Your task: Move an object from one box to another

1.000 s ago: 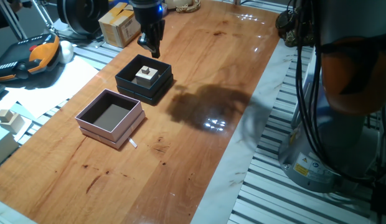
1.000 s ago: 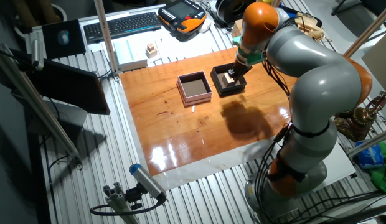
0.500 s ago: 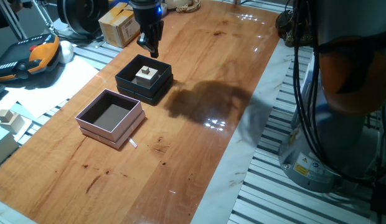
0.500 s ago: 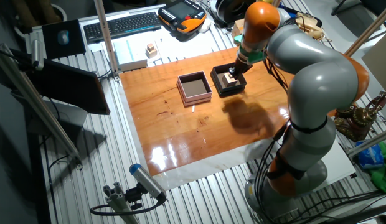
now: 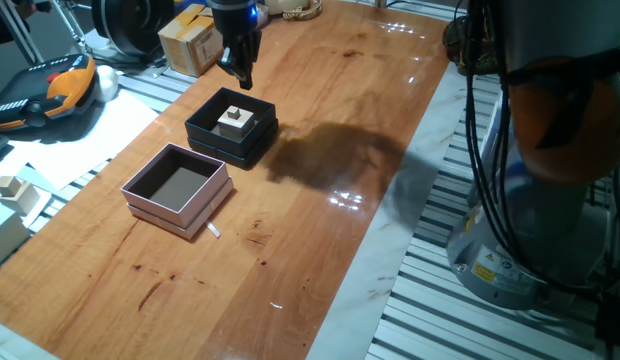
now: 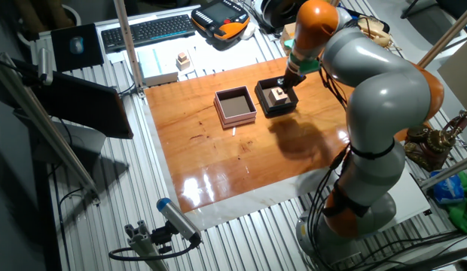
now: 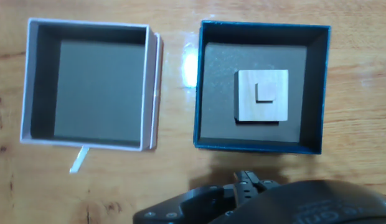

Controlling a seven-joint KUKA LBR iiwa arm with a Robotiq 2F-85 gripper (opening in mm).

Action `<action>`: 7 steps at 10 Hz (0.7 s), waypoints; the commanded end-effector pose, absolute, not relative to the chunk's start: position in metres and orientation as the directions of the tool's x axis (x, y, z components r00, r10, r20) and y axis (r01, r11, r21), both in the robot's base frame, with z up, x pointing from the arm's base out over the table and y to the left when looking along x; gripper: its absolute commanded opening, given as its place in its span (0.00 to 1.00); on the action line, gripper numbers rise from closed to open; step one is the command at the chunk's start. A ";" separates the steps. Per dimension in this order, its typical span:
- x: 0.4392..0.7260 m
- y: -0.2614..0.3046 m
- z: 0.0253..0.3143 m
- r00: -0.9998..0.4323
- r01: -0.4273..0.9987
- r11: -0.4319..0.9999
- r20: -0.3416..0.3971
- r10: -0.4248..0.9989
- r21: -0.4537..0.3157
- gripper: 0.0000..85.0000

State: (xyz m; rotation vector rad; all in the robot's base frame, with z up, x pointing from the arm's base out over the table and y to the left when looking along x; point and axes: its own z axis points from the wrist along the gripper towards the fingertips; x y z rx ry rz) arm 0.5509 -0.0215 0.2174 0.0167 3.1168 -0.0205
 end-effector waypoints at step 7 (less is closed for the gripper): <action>0.566 -0.026 0.213 -0.998 0.067 0.997 -0.005 0.067 0.037 0.00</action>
